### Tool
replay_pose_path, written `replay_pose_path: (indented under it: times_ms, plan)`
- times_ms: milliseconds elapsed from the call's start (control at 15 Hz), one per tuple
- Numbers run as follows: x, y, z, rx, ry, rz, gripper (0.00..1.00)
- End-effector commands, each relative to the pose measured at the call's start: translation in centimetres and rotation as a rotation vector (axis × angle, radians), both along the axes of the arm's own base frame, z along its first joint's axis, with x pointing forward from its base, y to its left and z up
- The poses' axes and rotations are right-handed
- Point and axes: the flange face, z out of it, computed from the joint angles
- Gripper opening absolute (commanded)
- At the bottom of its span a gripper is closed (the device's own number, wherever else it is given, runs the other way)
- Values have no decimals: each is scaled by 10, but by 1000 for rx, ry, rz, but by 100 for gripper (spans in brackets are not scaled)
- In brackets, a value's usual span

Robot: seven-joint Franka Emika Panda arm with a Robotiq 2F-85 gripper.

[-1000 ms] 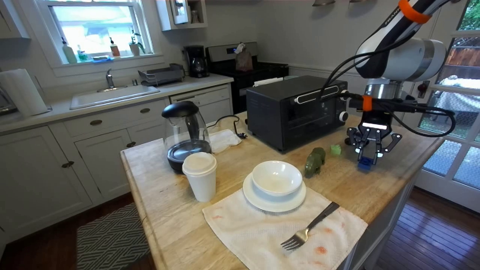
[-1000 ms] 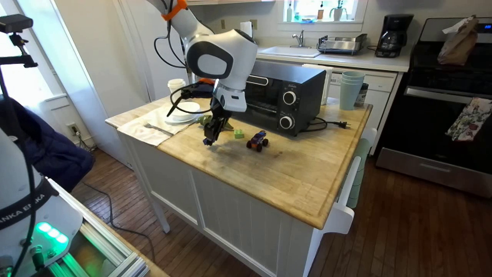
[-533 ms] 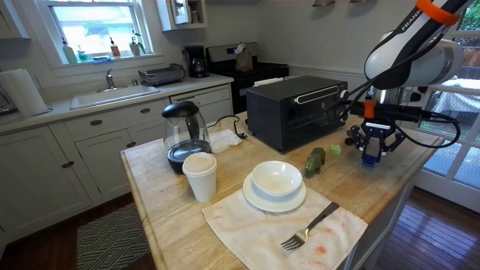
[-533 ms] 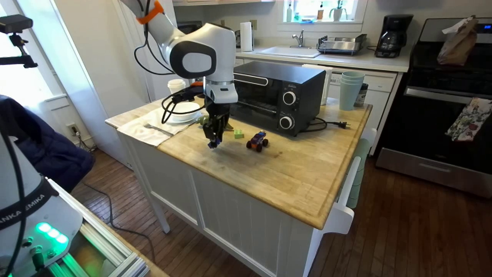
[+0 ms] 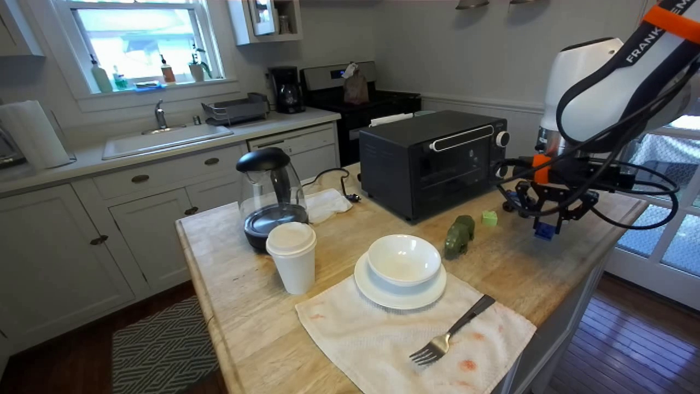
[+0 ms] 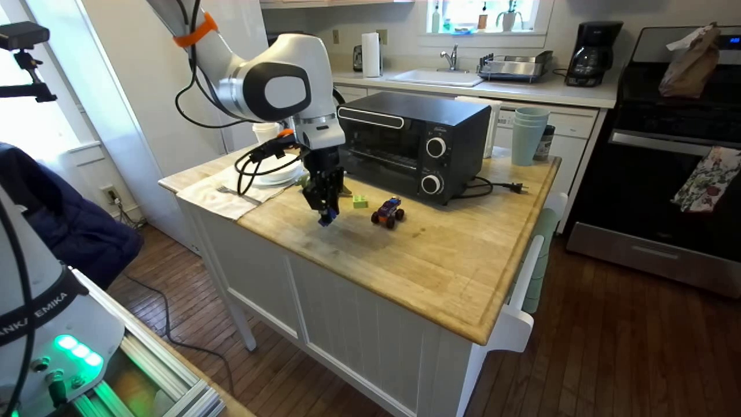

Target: Turn the blue bock over

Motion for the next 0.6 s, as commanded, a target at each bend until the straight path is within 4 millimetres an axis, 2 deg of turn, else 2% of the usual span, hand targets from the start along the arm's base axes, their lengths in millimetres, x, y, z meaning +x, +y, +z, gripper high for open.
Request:
replay_pose_path:
  times_ms: [0, 533]
  plan:
    - [-7, 8, 4, -87, -30, -5, 12]
    - [-2, 13, 1, -255, -32, 24, 12]
